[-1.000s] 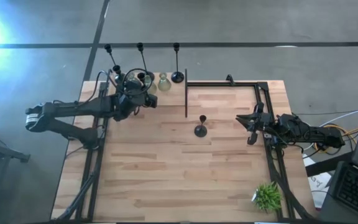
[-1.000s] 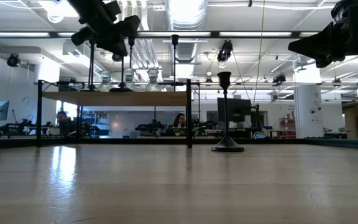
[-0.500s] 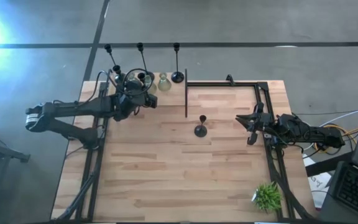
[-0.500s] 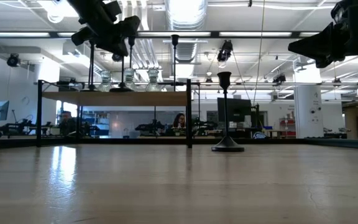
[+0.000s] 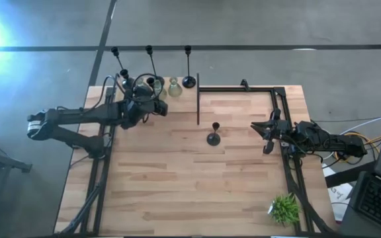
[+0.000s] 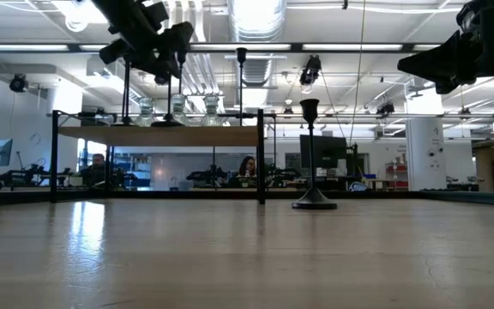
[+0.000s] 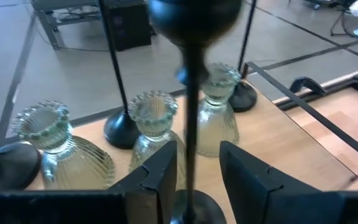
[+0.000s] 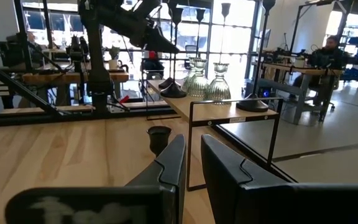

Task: Pick & Place candle stick holders
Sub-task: Put the small black candle holder on the shelf

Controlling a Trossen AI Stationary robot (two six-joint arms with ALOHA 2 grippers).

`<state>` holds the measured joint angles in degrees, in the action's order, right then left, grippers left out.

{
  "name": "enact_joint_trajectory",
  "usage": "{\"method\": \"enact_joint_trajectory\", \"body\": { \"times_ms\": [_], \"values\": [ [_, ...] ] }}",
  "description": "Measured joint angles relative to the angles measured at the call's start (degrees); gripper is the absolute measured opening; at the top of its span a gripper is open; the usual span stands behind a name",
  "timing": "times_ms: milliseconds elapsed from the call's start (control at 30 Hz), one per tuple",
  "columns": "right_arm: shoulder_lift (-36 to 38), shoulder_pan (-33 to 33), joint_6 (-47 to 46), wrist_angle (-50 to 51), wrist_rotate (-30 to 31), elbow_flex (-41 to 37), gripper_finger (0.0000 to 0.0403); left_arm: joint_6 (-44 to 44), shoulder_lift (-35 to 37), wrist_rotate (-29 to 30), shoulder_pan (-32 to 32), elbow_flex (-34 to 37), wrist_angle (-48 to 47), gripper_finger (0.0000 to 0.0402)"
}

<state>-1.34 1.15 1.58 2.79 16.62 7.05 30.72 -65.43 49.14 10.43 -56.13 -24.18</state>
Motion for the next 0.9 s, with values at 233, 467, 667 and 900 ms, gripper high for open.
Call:
{"method": "enact_joint_trajectory", "body": {
  "times_ms": [233, 467, 667, 900],
  "values": [
    [0.01, 0.02, -0.12, 0.00, 0.00, 0.00, 0.0043, 0.21, 0.00, -0.45, -0.17, -0.08, -1.44, 0.0126],
    [0.02, 0.02, -0.12, 0.01, 0.00, 0.00, 0.0043, 1.14, 0.03, -0.46, -0.24, -0.08, -2.95, 0.0126],
    [0.07, 0.02, -0.11, 0.02, -0.02, 0.00, 0.0043, 1.29, 0.31, -0.47, -1.76, -0.31, -3.99, 0.0126],
    [0.07, 0.01, -0.25, 0.09, -0.04, 0.00, 0.0043, 2.42, 1.79, -0.43, -4.14, -0.28, -4.91, 0.0126]
  ]
}}
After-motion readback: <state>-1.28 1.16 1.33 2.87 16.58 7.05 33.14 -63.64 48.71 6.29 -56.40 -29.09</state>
